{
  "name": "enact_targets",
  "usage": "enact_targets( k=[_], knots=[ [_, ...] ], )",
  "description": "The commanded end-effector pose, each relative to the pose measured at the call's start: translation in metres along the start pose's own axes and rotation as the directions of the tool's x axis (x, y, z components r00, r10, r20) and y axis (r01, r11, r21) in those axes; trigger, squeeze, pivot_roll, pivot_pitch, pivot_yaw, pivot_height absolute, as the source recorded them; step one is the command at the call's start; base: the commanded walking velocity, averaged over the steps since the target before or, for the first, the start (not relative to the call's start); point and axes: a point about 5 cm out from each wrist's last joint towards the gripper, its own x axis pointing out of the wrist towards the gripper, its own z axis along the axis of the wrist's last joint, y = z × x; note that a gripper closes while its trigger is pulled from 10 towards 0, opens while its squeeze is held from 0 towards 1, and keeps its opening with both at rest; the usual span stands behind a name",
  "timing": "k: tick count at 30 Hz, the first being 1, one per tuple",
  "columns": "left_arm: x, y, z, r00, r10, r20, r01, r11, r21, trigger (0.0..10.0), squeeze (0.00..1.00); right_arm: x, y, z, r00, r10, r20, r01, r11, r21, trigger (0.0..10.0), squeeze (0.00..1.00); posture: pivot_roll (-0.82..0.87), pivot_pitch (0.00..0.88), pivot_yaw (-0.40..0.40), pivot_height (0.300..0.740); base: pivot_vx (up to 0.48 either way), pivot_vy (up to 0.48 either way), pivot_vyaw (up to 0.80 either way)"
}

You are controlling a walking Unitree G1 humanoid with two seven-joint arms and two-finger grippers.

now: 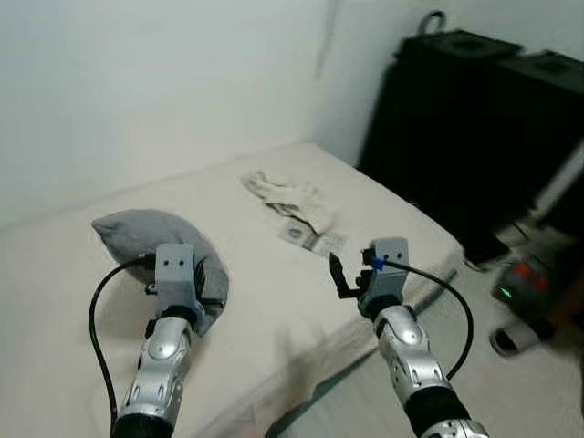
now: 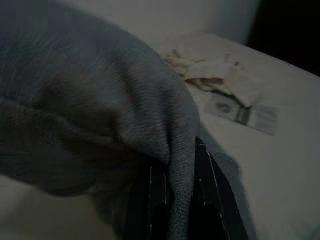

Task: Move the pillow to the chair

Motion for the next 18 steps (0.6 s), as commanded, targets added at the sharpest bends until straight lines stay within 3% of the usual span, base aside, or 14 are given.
enact_targets(
  k=[1, 8, 18],
  knots=[
    [0.0025, -0.0081, 0.011, 0.997, -0.049, 0.055, 0.049, 0.999, -0.004, 10.0, 0.0, -0.0008, 0.0002, -0.0021, 1.0, -0.001, -0.011, 0.001, 1.0, 0.011, 10.0, 0.0, 0.01, 0.026, -0.024, 0.74, 0.0, 0.0, -0.8],
    [0.0003, -0.0049, 0.0109, 0.996, -0.035, 0.081, 0.03, 0.998, 0.063, 10.0, 0.0, 0.0003, 0.0029, -0.002, 1.0, 0.011, -0.015, -0.011, 1.0, 0.007, 10.0, 0.0, 0.02, 0.031, -0.029, 0.74, 0.0, 0.0, -0.8],
    [-0.0014, -0.0027, 0.0097, 0.996, -0.023, 0.085, 0.017, 0.997, 0.071, 10.0, 0.0, 0.0016, 0.004, -0.0006, 1.0, 0.022, -0.014, -0.021, 1.0, 0.01, 10.0, 0.0, 0.02, 0.037, -0.033, 0.74, 0.0, 0.0, -0.8]
  ],
)
